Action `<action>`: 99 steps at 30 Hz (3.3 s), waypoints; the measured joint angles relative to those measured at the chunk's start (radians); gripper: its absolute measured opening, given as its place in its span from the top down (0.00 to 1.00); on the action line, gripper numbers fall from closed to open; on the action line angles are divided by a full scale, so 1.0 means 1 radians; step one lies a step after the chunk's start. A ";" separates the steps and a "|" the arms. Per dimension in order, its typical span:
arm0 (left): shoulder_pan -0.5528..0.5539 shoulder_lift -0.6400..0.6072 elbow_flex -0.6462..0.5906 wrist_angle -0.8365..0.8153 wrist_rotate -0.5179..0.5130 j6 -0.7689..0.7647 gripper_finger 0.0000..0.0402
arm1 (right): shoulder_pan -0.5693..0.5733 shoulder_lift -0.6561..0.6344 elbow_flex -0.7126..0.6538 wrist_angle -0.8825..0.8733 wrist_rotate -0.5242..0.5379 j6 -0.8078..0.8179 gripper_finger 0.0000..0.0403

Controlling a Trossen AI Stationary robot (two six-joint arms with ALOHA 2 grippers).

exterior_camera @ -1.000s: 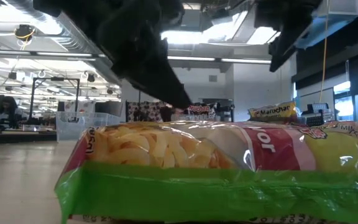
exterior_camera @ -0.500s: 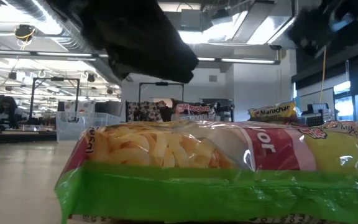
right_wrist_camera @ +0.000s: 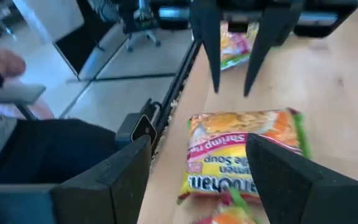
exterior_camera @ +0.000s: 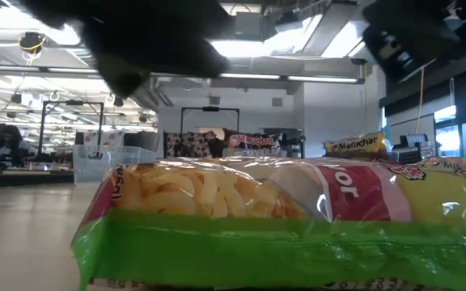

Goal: Sort Maruchan noodles
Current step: Put the green noodle pack into the left transparent bin

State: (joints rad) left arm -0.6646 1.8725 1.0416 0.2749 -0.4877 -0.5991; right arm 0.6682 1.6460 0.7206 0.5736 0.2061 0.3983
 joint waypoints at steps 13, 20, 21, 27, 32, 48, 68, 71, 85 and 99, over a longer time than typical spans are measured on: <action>-0.041 0.000 0.000 -0.057 -0.050 0.001 0.70 | -0.082 0.322 0.368 -0.350 -0.088 -0.145 0.75; -0.043 0.000 -0.001 -0.144 -0.053 -0.027 0.70 | -0.151 0.334 0.432 -0.580 -0.088 -0.280 0.90; -0.042 0.000 -0.001 -0.149 -0.053 -0.027 0.70 | -0.164 0.333 0.440 -0.611 -0.078 -0.314 0.91; -0.025 0.000 -0.001 -0.162 -0.097 -0.028 0.70 | -0.233 0.318 0.527 -0.899 0.033 -0.438 0.93; -0.003 0.000 -0.001 -0.161 -0.121 -0.027 0.70 | -0.237 0.231 0.595 -1.101 0.065 -0.433 0.94; 0.110 0.062 -0.001 -0.091 -0.182 -0.028 0.70 | -0.412 -0.219 -0.139 -0.377 -0.136 0.127 0.94; 0.118 0.147 0.001 -0.051 -0.162 -0.072 0.70 | -0.439 -0.061 -0.268 -0.038 -0.250 0.498 0.26; 0.118 0.148 0.001 -0.049 -0.165 -0.064 0.70 | -0.439 -0.016 -0.267 -0.008 -0.271 0.535 0.18; 0.115 0.149 -0.001 -0.032 -0.174 -0.046 0.70 | -0.439 0.222 -0.030 0.006 -0.387 0.527 0.15; 0.098 0.143 0.000 -0.008 -0.096 -0.044 0.70 | -0.426 0.251 0.067 -0.006 -0.408 0.382 0.35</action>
State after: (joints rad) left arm -0.5666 2.0154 1.0412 0.2673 -0.5841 -0.6435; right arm 0.2420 1.8973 0.7879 0.5679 -0.2017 0.7808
